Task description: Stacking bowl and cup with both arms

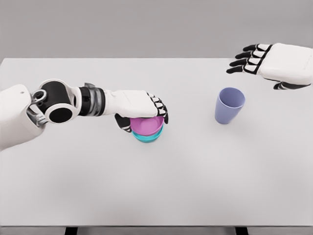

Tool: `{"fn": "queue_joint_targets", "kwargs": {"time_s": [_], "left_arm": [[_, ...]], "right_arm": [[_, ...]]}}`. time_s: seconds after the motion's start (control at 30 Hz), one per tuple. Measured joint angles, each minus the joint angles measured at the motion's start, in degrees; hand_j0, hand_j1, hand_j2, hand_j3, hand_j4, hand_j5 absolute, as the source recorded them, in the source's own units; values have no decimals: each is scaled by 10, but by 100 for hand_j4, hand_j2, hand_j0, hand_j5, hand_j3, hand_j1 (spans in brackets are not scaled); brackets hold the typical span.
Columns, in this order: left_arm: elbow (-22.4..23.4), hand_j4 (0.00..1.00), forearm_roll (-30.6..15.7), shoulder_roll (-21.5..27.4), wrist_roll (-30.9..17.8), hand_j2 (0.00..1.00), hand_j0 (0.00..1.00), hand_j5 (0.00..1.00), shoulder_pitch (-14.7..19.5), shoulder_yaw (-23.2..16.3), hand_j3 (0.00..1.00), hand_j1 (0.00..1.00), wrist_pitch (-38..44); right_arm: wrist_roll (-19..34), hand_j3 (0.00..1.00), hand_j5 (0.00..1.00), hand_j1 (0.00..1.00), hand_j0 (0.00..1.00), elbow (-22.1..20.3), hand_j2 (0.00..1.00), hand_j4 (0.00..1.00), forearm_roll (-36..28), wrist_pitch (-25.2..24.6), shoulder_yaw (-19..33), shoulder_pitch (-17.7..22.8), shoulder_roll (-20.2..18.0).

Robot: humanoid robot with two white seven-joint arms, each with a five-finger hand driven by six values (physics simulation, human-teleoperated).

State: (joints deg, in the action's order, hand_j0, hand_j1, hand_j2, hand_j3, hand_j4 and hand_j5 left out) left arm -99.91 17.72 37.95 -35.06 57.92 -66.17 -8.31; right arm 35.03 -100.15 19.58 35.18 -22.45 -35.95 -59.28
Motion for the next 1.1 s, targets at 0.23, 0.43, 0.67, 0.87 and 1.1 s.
{"fn": "queue_joint_targets", "kwargs": {"time_s": [0.23, 0.43, 0.67, 0.87, 1.1], "left_arm": [[6, 64, 7, -4, 0, 64, 64, 64, -7, 0, 64, 64, 0], [17, 64, 9, -5, 0, 64, 64, 64, -7, 0, 64, 64, -1], [34, 66, 11, -15, 0, 66, 66, 66, -8, 0, 66, 66, -2], [38, 67, 12, -17, 0, 67, 67, 67, -9, 0, 67, 67, -2], [38, 100, 12, -16, 0, 100, 100, 100, -12, 0, 100, 100, -2]], "right_arm": [[0, 100, 100, 100, 100, -2, 100, 100, 0, 0, 37, 61, -15], [0, 100, 100, 100, 100, -3, 100, 100, -95, 0, 59, 55, -45], [0, 100, 100, 100, 100, 1, 100, 100, -45, -1, -28, -38, -36], [0, 100, 100, 100, 100, 18, 100, 100, 7, 0, -123, -94, 6], [0, 100, 100, 100, 100, 20, 100, 100, 17, 0, -189, -107, 20]]}}
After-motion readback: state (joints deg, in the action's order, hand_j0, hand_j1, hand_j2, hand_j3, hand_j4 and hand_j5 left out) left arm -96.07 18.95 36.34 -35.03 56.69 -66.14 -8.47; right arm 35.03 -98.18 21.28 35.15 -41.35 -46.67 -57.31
